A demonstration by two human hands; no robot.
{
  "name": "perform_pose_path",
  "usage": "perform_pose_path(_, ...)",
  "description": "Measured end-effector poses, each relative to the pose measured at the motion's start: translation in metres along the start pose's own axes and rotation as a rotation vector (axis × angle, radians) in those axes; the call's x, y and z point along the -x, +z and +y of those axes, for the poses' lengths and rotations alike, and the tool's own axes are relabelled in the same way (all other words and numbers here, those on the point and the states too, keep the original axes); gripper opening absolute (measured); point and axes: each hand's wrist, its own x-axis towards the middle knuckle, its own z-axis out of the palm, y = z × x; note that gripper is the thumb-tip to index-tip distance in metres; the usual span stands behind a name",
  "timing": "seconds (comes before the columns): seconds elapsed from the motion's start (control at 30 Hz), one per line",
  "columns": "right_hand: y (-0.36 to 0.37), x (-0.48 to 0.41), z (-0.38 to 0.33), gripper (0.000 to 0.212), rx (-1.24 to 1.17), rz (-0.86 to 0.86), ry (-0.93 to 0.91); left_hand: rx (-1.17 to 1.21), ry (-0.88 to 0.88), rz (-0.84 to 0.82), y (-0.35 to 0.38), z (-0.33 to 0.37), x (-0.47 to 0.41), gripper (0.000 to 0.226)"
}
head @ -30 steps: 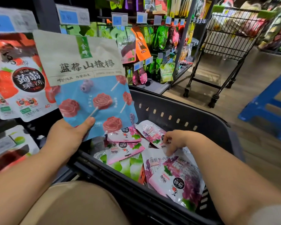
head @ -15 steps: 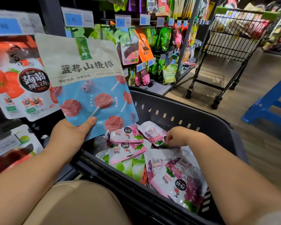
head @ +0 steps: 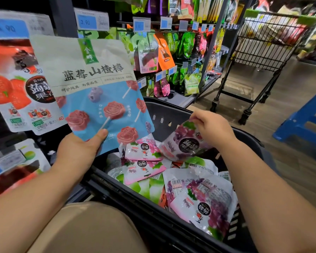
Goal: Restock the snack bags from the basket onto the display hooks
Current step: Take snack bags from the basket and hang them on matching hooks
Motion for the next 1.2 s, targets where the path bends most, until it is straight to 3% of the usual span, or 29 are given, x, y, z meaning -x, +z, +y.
perform_pose_path(0.17,-0.033,0.005,-0.017,0.020,-0.029,0.156,-0.129,0.005,-0.002,0.054,-0.003,-0.006,-0.003,0.042)
perform_pose_path(0.3,-0.016,0.004,-0.041,0.023,0.110,-0.114,-0.256,-0.007,-0.022,0.045,-0.002,-0.003,-0.003,0.036)
perform_pose_path(0.4,0.002,0.002,-0.058,0.024,0.118,-0.165,-0.310,-0.024,-0.005,0.029,-0.002,-0.001,-0.001,0.030)
perform_pose_path(0.47,-0.003,0.001,-0.059,0.047,0.135,-0.198,-0.264,-0.019,0.010,0.024,-0.002,0.000,0.000,0.026)
perform_pose_path(0.57,-0.018,0.007,-0.045,0.112,0.235,-0.407,-0.095,-0.030,0.035,0.014,-0.003,-0.001,-0.001,0.018)
perform_pose_path(0.63,-0.023,0.011,-0.031,0.127,0.207,-0.485,0.018,-0.064,0.053,0.005,-0.003,-0.001,-0.001,0.015)
perform_pose_path(0.73,-0.028,0.010,-0.011,0.112,0.014,-0.422,0.135,-0.078,0.043,-0.001,-0.003,0.000,-0.002,0.019)
perform_pose_path(0.9,-0.018,0.007,-0.005,0.049,-0.522,-0.279,0.291,-0.051,0.019,0.021,-0.003,-0.002,-0.003,0.026)
perform_pose_path(1.07,0.012,0.005,-0.009,0.043,-0.938,-0.120,0.429,-0.026,-0.007,0.039,-0.004,-0.003,-0.005,0.031)
perform_pose_path(1.2,0.018,0.003,0.000,0.041,-1.171,-0.166,0.505,-0.032,0.019,0.024,-0.005,-0.004,-0.006,0.019)
